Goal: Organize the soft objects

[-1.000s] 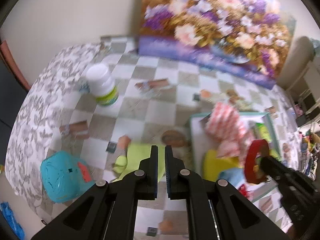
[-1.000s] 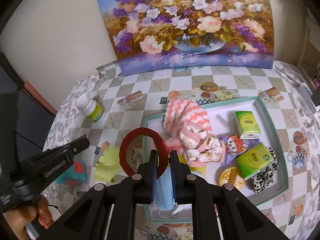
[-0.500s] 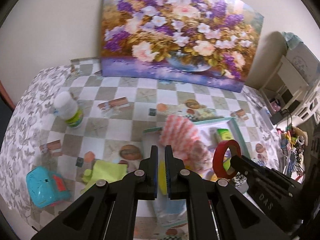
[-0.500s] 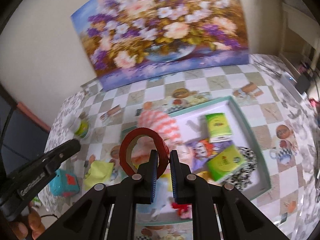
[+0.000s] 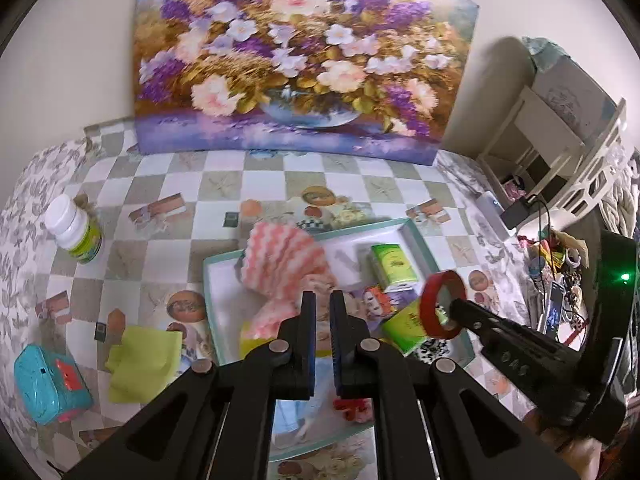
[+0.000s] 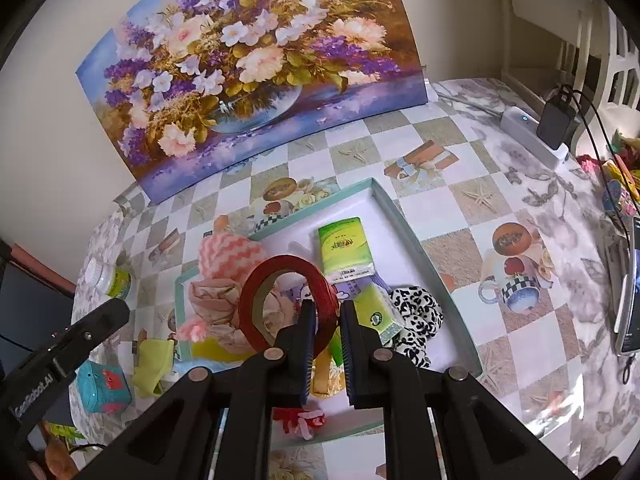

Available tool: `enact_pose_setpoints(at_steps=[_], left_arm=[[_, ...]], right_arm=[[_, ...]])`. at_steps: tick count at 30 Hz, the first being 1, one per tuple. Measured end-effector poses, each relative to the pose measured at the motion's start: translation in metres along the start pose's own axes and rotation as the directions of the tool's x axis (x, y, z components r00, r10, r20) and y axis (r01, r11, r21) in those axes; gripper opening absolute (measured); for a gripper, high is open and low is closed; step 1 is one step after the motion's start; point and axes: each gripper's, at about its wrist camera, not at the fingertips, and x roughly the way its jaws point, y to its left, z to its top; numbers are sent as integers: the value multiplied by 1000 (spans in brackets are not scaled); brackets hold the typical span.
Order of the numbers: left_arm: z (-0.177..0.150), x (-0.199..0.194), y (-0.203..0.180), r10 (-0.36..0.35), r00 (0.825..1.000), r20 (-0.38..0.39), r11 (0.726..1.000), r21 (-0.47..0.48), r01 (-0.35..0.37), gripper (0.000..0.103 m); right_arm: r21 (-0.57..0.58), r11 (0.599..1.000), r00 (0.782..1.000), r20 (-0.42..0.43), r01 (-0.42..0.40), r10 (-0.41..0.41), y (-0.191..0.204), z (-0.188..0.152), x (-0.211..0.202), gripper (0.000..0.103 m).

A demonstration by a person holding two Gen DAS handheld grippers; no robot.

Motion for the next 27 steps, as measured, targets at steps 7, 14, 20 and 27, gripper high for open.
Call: enact_pose_setpoints(at_steps=[7,14,20,27], left_arm=[[-15,7,75,92,992,-88,988,-114,-102,6],[-38,29,143,191,959,-209,946,-220,-237,40],[-58,75,152,245,901,-357,933,-166,-319,44],[-77,94,158,415,809,-417,879,-46,-475,75]], right_arm=[[-40,999,999,-44,21,-22,11,-8,10,13],[-65,998,999,-44,-11,8,30,-12,9,13],[-84,996,999,-52,7,-11,36,-13,12,13],[-90,996,999,-54,-4,-1,40,-13,13,13]])
